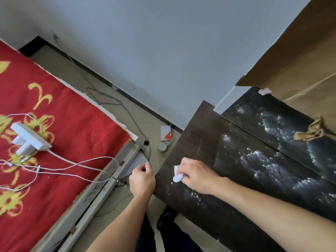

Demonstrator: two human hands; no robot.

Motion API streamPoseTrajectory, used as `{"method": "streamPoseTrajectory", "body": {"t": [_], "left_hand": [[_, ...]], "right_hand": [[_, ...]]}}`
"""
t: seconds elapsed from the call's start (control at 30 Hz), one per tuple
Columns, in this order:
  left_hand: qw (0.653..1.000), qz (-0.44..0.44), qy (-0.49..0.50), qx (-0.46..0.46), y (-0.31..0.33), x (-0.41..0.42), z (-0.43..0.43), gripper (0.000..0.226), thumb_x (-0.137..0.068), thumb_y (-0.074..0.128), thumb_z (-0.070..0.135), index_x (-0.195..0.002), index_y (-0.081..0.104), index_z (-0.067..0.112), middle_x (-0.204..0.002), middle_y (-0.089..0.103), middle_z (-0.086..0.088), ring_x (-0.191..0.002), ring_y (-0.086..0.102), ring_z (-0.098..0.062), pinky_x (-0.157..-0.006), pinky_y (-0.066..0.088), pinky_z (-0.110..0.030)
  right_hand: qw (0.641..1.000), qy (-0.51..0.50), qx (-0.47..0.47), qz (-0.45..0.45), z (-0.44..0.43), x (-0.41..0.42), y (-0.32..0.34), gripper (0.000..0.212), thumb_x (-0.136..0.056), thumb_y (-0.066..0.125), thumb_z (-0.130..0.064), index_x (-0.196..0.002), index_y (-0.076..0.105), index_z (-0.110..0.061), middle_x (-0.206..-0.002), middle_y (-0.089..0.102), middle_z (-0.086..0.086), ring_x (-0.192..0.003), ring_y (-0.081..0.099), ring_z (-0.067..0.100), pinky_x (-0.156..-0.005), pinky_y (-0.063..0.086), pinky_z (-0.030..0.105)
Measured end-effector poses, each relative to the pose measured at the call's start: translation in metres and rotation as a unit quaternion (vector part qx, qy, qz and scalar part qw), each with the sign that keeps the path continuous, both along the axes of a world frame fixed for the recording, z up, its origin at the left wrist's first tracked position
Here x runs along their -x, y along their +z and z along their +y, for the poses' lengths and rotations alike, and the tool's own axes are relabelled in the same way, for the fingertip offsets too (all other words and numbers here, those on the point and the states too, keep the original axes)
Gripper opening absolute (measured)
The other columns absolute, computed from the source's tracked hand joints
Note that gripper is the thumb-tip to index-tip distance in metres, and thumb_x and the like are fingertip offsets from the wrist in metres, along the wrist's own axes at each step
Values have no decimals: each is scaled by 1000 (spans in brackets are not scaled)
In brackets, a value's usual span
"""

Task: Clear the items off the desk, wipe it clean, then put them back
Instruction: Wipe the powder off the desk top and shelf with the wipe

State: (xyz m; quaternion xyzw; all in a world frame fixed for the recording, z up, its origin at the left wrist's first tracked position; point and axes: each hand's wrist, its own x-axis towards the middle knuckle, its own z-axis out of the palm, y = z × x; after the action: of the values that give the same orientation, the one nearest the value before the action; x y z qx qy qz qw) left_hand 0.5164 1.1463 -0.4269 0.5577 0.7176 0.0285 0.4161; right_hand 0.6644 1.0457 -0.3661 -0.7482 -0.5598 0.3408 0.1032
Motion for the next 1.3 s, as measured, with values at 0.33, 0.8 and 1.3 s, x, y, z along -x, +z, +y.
{"method": "streamPoseTrajectory", "body": {"t": [0.33,0.8,1.3], "left_hand": [[964,-157,-139,162,-18,41,12,28,-91,57,27,-71,74,16,-78,71,-8,-75,63,-25,-73,52,-37],[899,-198,-301,249,-6,67,33,36,-95,45,1,-121,64,17,-104,67,1,-83,58,-7,-69,47,-19],[890,-165,-299,300,-17,58,55,30,-89,45,-7,-91,70,10,-95,69,-10,-83,62,-16,-73,51,-27]], "right_hand": [[961,-207,-38,-177,71,-32,-29,16,-91,51,-13,-106,56,-13,-111,51,12,-100,49,27,-83,46,37],[975,-188,-10,-117,16,57,17,10,-89,54,-17,-94,63,-16,-98,51,2,-87,52,21,-69,39,28],[987,-107,5,-119,-20,118,2,13,-83,55,-12,-80,68,-12,-89,52,6,-86,45,23,-67,47,40]]}}
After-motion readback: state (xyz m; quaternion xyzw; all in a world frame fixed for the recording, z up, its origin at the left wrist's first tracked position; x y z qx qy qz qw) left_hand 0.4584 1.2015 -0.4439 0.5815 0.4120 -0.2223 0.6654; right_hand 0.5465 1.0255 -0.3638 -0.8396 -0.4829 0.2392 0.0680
